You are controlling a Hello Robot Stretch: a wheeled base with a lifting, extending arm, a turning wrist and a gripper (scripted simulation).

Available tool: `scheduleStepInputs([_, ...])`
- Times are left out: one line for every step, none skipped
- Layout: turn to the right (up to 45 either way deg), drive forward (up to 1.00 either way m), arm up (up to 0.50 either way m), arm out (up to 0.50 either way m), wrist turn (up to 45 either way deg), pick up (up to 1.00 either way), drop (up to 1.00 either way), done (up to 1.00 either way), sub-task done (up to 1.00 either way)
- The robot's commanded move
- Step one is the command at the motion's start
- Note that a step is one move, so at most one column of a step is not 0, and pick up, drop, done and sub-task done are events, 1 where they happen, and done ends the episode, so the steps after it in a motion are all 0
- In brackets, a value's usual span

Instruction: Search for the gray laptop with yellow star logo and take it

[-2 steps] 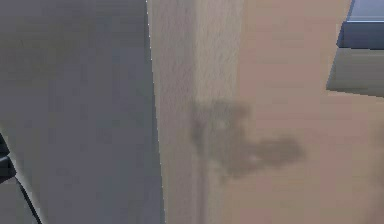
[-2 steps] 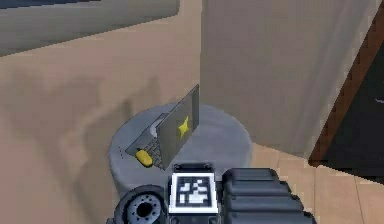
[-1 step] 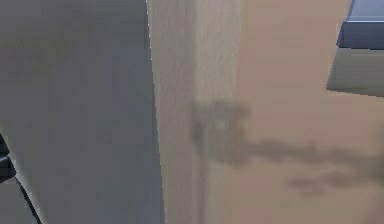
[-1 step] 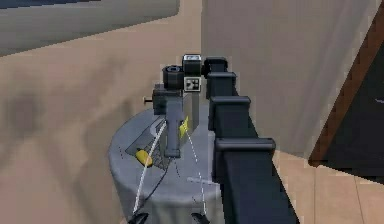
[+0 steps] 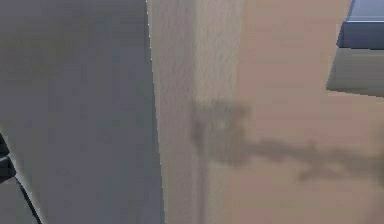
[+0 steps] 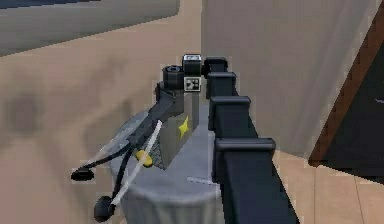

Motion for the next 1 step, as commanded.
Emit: scheduleStepInputs([0.0, 0.00, 0.00, 0.00, 45.0, 0.00, 0.00, 0.00, 0.00])
